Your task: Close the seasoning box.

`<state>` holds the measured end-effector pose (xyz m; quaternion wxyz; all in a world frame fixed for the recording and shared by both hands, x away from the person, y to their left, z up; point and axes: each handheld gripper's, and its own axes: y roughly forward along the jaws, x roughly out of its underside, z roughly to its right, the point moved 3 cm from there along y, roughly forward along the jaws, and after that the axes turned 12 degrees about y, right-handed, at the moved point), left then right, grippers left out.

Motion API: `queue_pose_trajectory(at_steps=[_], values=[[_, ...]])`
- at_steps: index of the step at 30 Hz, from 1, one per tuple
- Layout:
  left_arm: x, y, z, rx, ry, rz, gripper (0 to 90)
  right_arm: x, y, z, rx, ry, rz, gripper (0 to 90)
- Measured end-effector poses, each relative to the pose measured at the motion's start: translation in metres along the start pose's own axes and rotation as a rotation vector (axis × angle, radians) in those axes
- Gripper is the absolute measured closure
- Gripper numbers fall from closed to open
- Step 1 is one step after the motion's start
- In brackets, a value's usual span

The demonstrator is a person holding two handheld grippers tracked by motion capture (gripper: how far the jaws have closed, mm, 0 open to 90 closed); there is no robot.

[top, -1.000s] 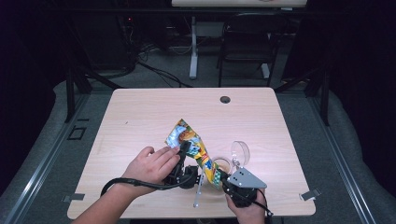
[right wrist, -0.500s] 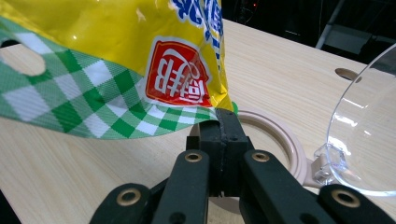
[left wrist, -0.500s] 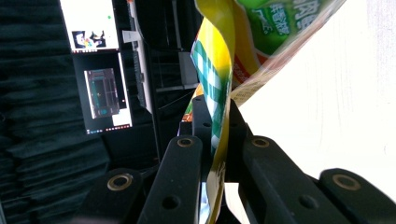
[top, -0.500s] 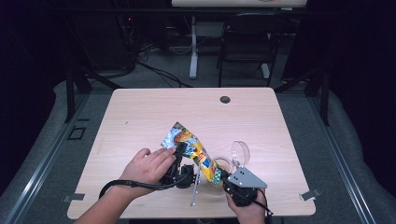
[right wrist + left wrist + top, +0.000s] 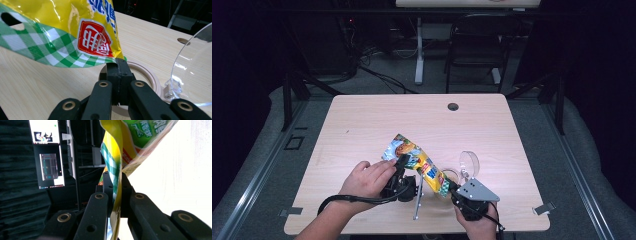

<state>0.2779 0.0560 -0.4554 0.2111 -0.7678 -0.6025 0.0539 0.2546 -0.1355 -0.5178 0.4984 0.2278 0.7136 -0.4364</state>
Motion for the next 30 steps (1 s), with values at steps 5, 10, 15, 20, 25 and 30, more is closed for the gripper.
queue_pose_trajectory(at_steps=[5,10,15,20,25,30], values=[[0.002,0.002,0.004,0.009,-0.030,0.007,88.2,0.000,0.000,0.001,0.002,-0.001,-0.002,90.0],[0.005,0.004,0.007,0.015,-0.068,0.019,88.2,-0.001,0.000,0.001,0.004,-0.002,-0.001,90.0],[0.007,0.005,0.012,0.030,-0.099,0.023,88.2,-0.001,0.000,0.000,0.002,-0.006,-0.001,90.0],[0.009,0.006,0.013,0.038,-0.126,0.030,88.3,-0.001,0.000,0.000,0.003,-0.008,0.001,90.0],[0.010,0.008,0.015,0.038,-0.147,0.041,88.2,-0.002,0.000,0.001,0.004,-0.008,0.003,90.0],[0.011,0.008,0.018,0.047,-0.175,0.042,88.2,-0.002,0.000,0.001,0.004,-0.009,0.005,90.0]])
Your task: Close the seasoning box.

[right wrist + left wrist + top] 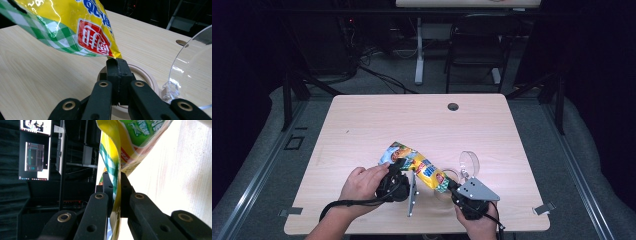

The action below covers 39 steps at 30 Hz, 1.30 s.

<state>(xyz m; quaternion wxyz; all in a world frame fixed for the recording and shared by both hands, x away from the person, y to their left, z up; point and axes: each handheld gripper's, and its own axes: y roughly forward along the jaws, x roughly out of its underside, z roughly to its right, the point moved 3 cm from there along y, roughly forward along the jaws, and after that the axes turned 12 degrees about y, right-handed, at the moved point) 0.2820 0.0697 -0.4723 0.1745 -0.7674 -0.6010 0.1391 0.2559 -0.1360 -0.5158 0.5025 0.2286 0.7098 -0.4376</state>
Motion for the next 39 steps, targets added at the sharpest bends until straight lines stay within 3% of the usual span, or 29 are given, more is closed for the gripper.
queue_pose_trajectory(at_steps=[16,30,34,39], values=[[0.005,0.002,0.006,0.025,-0.046,0.014,88.2,-0.001,0.001,0.000,0.001,-0.005,0.000,90.0],[0.016,0.006,0.019,0.084,-0.163,0.058,88.2,-0.002,0.002,-0.002,-0.001,-0.018,0.010,90.0],[0.019,0.008,0.022,0.100,-0.170,0.060,88.1,-0.001,0.003,-0.002,0.000,-0.022,0.003,90.0],[0.022,0.010,0.024,0.113,-0.208,0.079,88.2,-0.001,0.004,-0.003,-0.005,-0.022,0.008,90.0]])
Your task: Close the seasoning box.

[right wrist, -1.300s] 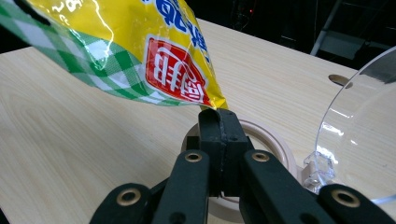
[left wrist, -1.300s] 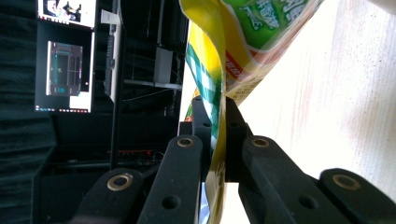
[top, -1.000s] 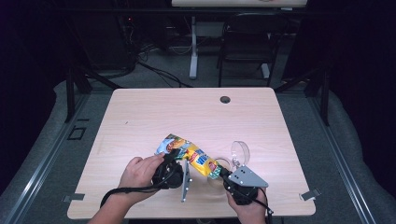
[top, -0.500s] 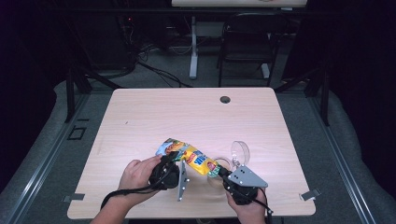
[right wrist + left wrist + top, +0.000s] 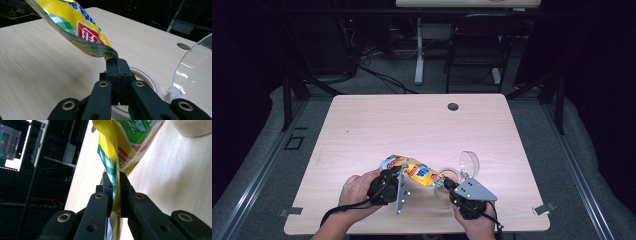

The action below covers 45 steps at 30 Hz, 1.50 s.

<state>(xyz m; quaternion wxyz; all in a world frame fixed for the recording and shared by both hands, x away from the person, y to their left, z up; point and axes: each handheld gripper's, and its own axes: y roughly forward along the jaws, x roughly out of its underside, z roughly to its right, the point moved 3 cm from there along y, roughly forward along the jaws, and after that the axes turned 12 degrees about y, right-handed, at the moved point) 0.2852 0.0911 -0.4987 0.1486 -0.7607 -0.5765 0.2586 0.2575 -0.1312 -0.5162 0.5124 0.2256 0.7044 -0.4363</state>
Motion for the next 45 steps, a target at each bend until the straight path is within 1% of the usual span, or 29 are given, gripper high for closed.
queue_pose_trajectory(at_steps=[2,6,9,11,12,21,24,27,33,38,40,41,43,45], values=[[0.001,0.001,0.002,0.006,-0.011,0.005,88.1,0.000,0.000,0.000,0.000,-0.001,-0.002,89.8],[0.003,0.002,0.004,0.014,-0.021,0.005,88.1,0.000,0.002,0.001,0.000,0.008,0.000,89.2],[0.004,0.003,0.005,0.026,-0.040,0.013,88.1,0.000,0.003,0.001,-0.001,0.011,0.006,88.9],[0.006,0.003,0.006,0.029,-0.045,0.014,88.1,0.000,0.003,0.001,-0.002,0.012,0.007,88.6],[0.006,0.004,0.007,0.028,-0.058,0.023,88.1,-0.001,0.003,0.002,0.000,0.010,0.007,88.1],[0.010,0.007,0.012,0.049,-0.084,0.029,88.0,-0.002,0.004,0.002,-0.010,0.021,0.020,85.2],[0.011,0.007,0.013,0.059,-0.092,0.034,88.0,-0.002,0.004,0.003,-0.004,0.018,0.020,83.0],[0.012,0.008,0.013,0.066,-0.103,0.038,88.0,-0.002,0.004,0.003,-0.008,0.018,0.027,79.9],[0.015,0.008,0.015,0.083,-0.123,0.051,88.0,-0.002,0.004,0.003,-0.011,0.016,0.032,77.8],[0.016,0.009,0.016,0.088,-0.138,0.066,88.1,-0.001,0.003,0.004,-0.024,0.021,0.030,74.2],[0.017,0.009,0.017,0.101,-0.146,0.072,88.1,0.000,0.003,0.005,-0.024,0.022,0.026,72.6],[0.017,0.009,0.017,0.101,-0.146,0.072,88.1,0.000,0.003,0.005,-0.024,0.022,0.026,72.6],[0.019,0.010,0.017,0.109,-0.159,0.081,88.1,0.001,0.003,0.006,-0.025,0.026,0.019,71.7],[0.020,0.011,0.019,0.118,-0.175,0.086,88.1,0.002,0.004,0.007,-0.016,0.027,0.019,70.7]])
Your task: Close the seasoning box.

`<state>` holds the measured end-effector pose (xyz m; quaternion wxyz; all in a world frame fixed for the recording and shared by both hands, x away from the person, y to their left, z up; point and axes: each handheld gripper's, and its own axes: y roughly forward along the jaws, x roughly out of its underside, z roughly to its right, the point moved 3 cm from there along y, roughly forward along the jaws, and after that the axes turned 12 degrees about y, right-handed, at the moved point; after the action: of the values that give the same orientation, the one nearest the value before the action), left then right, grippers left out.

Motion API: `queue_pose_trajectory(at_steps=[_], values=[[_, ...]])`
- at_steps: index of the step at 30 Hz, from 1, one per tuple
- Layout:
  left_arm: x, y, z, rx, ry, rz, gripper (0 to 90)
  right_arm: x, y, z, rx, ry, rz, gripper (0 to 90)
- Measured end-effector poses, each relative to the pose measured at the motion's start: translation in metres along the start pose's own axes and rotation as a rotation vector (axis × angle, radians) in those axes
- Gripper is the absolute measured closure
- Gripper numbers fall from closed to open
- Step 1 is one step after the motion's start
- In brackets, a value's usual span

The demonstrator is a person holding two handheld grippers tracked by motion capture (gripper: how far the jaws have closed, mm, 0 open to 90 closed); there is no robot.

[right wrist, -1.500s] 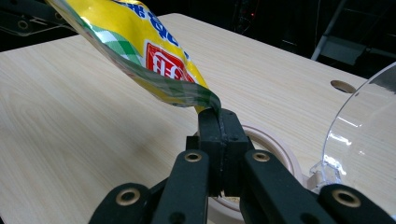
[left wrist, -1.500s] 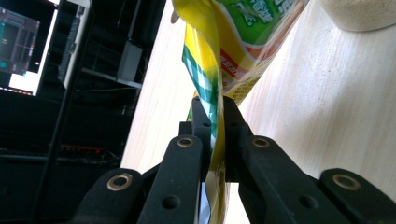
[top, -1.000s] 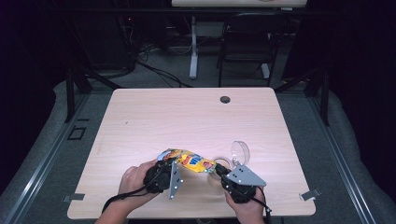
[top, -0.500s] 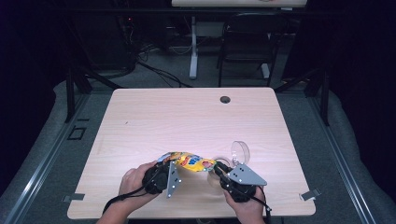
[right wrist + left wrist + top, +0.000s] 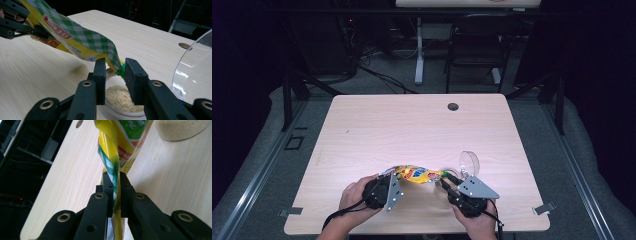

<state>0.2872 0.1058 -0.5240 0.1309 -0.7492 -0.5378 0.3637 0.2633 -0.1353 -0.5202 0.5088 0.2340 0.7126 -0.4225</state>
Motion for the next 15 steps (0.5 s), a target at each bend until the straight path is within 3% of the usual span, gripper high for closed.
queue_pose_trajectory(at_steps=[15], values=[[0.0073,0.0066,0.0039,0.060,-0.056,0.036,87.9,0.0037,0.0021,0.0021,0.014,0.000,-0.019,68.8]])
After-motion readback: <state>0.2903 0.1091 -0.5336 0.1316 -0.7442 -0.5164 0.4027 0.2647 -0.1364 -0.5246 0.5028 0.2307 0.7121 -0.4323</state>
